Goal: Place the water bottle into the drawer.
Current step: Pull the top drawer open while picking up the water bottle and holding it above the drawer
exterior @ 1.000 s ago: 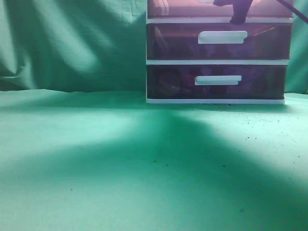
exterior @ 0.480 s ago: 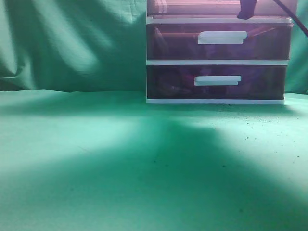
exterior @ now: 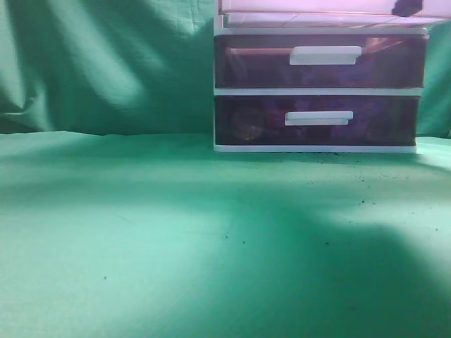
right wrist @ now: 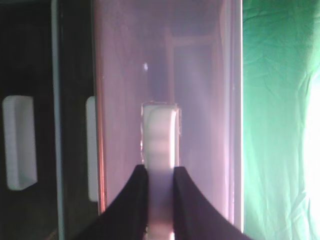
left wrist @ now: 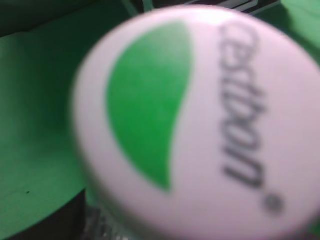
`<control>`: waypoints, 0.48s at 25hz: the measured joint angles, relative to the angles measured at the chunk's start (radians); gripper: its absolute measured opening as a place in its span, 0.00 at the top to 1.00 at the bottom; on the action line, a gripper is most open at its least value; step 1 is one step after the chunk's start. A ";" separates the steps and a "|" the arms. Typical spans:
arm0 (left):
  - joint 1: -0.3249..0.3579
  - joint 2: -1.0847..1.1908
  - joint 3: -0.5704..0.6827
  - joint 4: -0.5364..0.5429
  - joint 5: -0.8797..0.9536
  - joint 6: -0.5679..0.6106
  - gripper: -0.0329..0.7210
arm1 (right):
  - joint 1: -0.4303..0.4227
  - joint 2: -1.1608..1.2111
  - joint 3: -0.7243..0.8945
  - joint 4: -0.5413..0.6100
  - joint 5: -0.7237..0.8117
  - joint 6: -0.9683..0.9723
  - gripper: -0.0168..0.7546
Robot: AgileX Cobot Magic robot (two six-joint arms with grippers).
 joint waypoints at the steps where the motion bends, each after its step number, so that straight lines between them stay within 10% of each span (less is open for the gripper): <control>1: 0.000 0.000 0.000 -0.012 -0.008 0.000 0.58 | 0.000 -0.015 0.019 0.000 -0.005 0.000 0.85; 12: 0.000 0.000 -0.010 -0.167 -0.165 0.000 0.58 | 0.039 -0.076 0.122 0.038 -0.041 -0.002 0.85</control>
